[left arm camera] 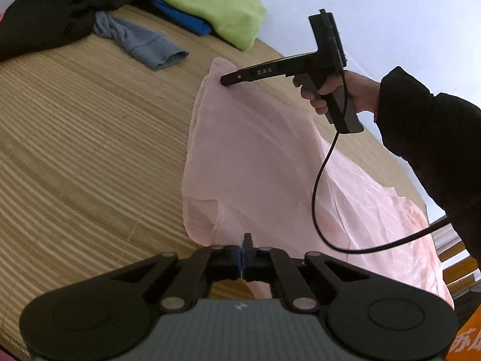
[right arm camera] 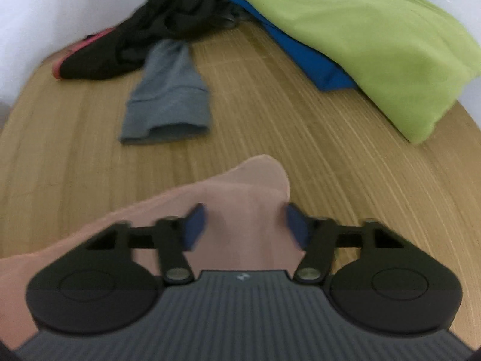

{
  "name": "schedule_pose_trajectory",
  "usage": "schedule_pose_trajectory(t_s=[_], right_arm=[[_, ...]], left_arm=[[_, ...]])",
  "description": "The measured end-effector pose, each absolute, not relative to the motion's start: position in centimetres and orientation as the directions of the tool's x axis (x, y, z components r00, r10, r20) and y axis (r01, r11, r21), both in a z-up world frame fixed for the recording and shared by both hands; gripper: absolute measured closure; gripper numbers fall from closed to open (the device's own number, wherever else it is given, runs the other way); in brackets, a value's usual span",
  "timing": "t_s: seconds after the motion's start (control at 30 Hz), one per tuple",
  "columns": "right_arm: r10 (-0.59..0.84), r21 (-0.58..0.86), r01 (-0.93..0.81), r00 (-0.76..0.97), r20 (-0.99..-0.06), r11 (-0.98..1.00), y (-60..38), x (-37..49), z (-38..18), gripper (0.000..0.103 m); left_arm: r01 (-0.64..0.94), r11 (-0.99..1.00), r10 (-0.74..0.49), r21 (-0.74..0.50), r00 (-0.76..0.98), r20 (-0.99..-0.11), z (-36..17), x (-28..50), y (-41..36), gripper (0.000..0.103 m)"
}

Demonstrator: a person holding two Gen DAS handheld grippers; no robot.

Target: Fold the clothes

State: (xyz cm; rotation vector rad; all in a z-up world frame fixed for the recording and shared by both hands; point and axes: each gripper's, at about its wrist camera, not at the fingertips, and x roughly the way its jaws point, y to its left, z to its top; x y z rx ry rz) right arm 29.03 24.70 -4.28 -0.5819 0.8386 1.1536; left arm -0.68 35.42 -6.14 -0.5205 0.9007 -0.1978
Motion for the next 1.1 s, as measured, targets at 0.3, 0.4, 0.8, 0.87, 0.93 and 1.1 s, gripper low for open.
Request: schedule_pose_trajectory(t_s=[0.3,0.4,0.8,0.87,0.93,1.1], right_arm=[[0.652,0.048,-0.907,0.263,-0.711,0.418,24.3,28.3,-1.4,0.100],[0.699,0.057,-0.902,0.291,-0.653,0.428,25.5,28.6,1.2,0.100],[0.827,0.116,-0.916,0.285,-0.485,0.384,36.7,28.2,5.9,0.100],[0.845,0.116,-0.921,0.283,-0.454,0.371,39.9,27.7,6.4,0.100],[0.855,0.113,-0.925,0.282,-0.435,0.362,43.1,27.2,6.5,0.100],[0.851,0.068,-0.932,0.294,-0.434,0.356,49.5,25.6,5.3,0.100]], left_arm=[[-0.079,0.868,-0.269,-0.491,0.756,-0.597,-1.3,-1.8,38.3,0.103],[-0.133,0.891,-0.162,-0.435,0.801,-0.576,1.2,-2.4,40.4,0.103],[-0.465,0.870,0.300,-0.165,0.764,-0.571,5.5,-4.1,52.3,0.103],[-0.515,0.847,0.357,-0.135,0.738,-0.573,5.9,-3.9,55.0,0.103],[-0.558,0.823,0.405,-0.103,0.705,-0.583,5.7,-3.6,57.5,0.103],[-0.626,0.778,0.473,-0.048,0.635,-0.611,3.8,-2.9,61.7,0.103]])
